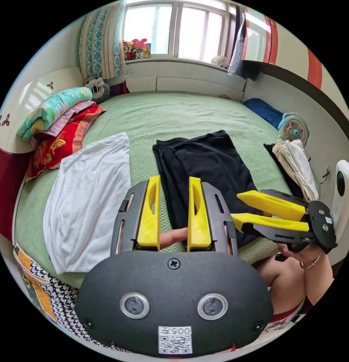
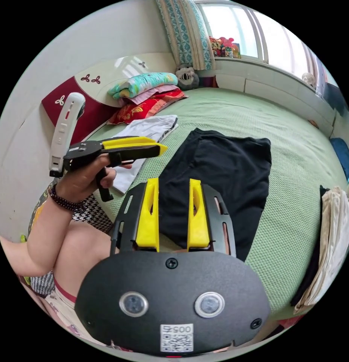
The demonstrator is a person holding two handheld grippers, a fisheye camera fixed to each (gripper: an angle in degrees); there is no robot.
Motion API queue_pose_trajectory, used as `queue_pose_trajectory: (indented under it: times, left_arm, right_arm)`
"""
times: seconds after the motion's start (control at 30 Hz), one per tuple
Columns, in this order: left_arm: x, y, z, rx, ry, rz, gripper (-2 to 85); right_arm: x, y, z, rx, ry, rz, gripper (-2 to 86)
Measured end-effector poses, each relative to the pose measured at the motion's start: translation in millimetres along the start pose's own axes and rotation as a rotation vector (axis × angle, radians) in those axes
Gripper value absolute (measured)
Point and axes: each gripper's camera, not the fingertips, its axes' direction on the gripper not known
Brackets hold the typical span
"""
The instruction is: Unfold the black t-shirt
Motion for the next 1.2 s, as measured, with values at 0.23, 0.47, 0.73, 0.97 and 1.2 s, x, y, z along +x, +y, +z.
queue_pose_trajectory:
  times: [0.23,0.47,0.73,0.97,1.2]
  left_arm:
    - [-26,-15,17,-0.06,-0.011,-0.083,12.1]
    - [-32,-26,21,-0.073,0.054,-0.136,12.0]
    - [-23,-30,15,-0.066,0.029,-0.085,13.1]
    - [-23,-28,12,-0.077,0.017,-0.081,13.4]
    - [-21,-28,17,-0.128,0.0,-0.067,13.5]
  right_arm:
    - [-29,-28,41,-0.081,-0.065,-0.076,12.3]
    - [-61,-38,75,-0.155,0.102,-0.131,14.2]
    - [-53,-42,106,-0.262,0.116,-0.035,13.7]
    - [-45,-47,113,-0.259,0.186,0.032,4.8]
    - [-14,-53,100,-0.201,0.052,0.161,-1.0]
